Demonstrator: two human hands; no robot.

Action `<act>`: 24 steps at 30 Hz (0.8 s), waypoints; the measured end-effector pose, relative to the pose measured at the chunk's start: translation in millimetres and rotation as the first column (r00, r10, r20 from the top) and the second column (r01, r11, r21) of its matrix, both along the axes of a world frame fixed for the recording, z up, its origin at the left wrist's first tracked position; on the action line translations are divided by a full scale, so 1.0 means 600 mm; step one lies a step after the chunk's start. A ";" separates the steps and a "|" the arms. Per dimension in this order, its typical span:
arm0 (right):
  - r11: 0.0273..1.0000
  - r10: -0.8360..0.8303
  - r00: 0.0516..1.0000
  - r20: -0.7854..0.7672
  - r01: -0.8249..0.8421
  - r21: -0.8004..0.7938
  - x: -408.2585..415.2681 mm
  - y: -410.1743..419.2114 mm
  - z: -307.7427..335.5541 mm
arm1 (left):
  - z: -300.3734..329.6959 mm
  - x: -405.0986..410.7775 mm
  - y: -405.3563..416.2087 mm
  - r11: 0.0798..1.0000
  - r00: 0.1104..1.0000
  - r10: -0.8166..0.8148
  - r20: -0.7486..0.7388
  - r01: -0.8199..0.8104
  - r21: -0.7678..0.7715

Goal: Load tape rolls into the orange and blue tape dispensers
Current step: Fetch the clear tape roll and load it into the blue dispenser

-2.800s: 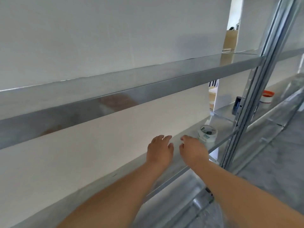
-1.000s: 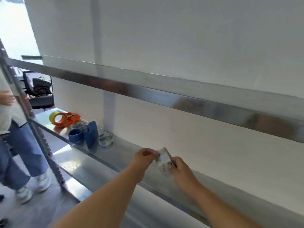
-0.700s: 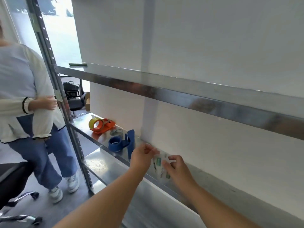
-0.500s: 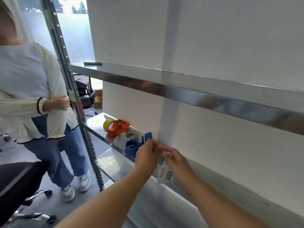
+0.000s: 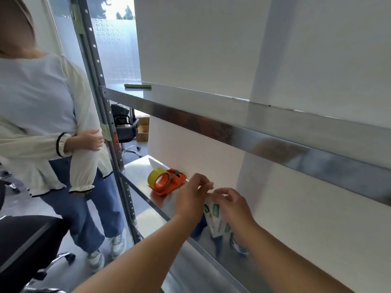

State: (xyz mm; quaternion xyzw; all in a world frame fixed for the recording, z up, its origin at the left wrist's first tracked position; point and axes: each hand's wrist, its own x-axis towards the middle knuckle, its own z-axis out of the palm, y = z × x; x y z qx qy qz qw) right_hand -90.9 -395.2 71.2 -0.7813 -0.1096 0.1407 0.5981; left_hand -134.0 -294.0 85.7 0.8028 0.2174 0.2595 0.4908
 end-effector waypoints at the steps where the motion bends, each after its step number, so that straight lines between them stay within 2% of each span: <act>1: 1.000 0.010 1.000 0.000 -0.010 -0.020 0.014 0.009 0.004 | 0.000 0.011 0.011 1.000 1.000 0.011 -0.015 -0.011 0.010; 4: 0.996 0.044 0.999 0.004 -0.043 -0.076 0.049 0.032 0.015 | 0.003 0.037 0.040 0.998 0.999 0.033 -0.034 -0.031 0.051; 11: 0.999 0.005 0.999 -0.048 -0.007 -0.042 0.089 0.067 0.005 | -0.017 0.103 0.109 0.970 0.991 -0.132 0.028 0.135 -0.201; 15: 0.991 -0.112 0.986 -0.123 0.120 0.065 0.099 0.092 -0.009 | -0.024 0.129 0.143 0.897 0.951 -0.308 0.014 0.296 -0.329; 18: 0.956 -0.235 0.961 -0.145 0.256 0.143 0.111 0.115 -0.012 | -0.028 0.150 0.177 0.824 0.886 -0.462 -0.035 0.414 -0.385; 21: 0.923 -0.352 0.931 -0.100 0.363 0.131 0.113 0.150 -0.010 | -0.025 0.179 0.215 0.791 0.856 -0.516 -0.017 0.469 -0.393; 24: 0.874 -0.484 0.871 0.080 0.477 0.097 0.111 0.185 -0.005 | -0.023 0.200 0.242 0.814 0.848 -0.529 -0.028 0.497 -0.301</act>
